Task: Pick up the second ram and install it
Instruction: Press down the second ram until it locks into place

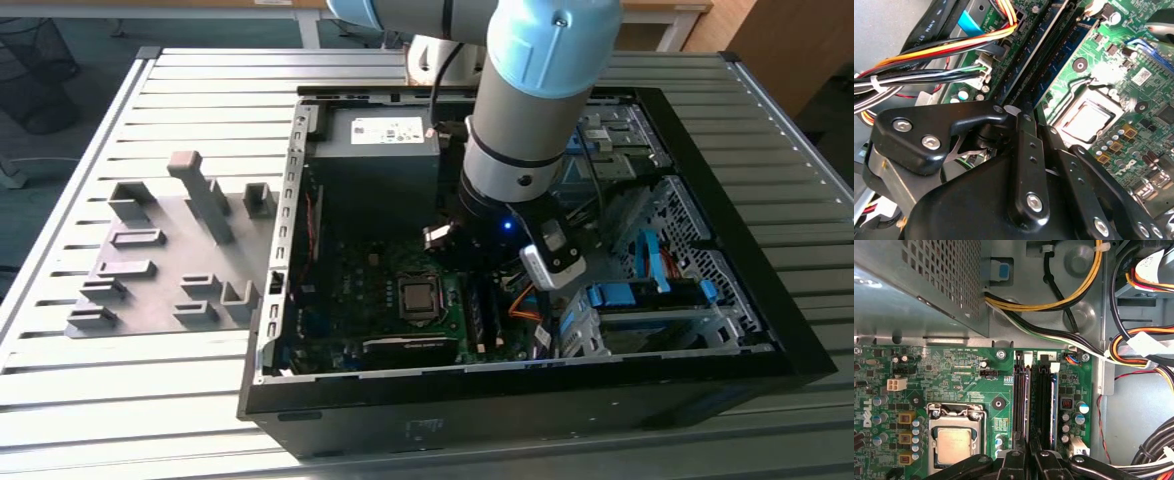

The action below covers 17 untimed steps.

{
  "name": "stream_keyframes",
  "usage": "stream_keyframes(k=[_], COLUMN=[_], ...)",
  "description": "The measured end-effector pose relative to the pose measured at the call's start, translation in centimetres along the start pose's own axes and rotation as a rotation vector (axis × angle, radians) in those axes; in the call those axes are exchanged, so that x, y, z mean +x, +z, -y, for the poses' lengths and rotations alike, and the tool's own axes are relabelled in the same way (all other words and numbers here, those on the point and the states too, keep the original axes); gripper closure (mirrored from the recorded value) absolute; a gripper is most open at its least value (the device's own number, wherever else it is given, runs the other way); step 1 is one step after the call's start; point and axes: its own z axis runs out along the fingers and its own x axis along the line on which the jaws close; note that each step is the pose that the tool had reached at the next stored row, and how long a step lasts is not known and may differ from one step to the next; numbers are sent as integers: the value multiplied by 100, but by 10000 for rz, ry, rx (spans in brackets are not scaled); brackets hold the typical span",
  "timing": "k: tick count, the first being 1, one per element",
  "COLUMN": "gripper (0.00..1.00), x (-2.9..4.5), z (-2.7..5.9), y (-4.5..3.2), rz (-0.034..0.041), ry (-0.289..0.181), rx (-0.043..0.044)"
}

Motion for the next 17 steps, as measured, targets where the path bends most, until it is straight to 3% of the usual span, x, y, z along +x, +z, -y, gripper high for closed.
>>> stream_keyframes(k=[17], gripper=[86], x=[0], z=[0], y=[3], rz=[1], ry=[0], rx=[-3])
